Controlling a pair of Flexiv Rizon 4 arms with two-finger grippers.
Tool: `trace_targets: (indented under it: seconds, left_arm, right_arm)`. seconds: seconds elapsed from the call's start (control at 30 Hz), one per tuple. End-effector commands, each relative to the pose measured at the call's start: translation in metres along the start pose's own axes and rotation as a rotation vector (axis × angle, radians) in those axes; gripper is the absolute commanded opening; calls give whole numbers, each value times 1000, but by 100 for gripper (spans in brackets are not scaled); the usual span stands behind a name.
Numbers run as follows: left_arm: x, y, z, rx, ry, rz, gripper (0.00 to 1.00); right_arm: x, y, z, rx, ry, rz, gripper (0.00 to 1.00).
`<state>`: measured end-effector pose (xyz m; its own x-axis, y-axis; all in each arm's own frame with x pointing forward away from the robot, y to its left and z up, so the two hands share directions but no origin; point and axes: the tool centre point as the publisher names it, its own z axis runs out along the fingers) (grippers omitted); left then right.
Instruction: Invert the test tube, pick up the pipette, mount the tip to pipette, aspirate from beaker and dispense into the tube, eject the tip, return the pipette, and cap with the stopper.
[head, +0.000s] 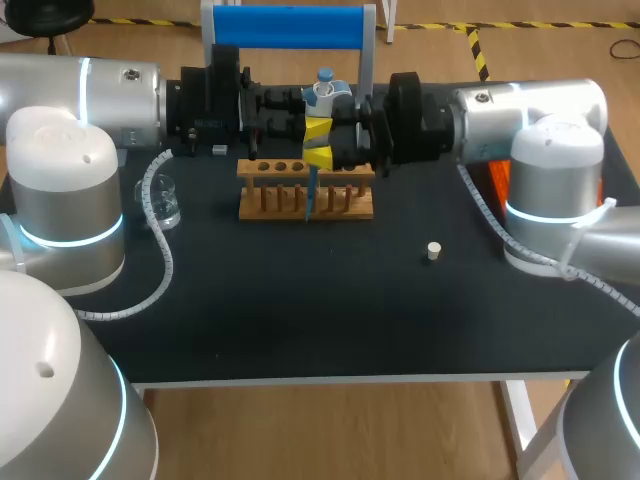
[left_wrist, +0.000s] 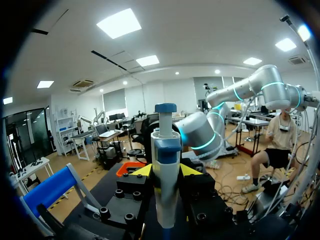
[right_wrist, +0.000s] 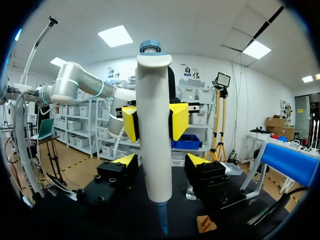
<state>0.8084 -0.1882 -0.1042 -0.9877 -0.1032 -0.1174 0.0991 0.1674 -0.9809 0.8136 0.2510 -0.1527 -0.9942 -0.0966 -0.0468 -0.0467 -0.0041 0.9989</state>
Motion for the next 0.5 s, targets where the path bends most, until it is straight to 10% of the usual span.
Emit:
trace_targets:
  seconds: [0.03,0.5]
  left_arm:
    - [0,0,1,2,-1,1,0]
    - [0,0,1,2,-1,1,0]
  right_arm:
    - [1,-2,3,-13,-13,-6,47]
    - [1,3,6,-38,-4,-12,46]
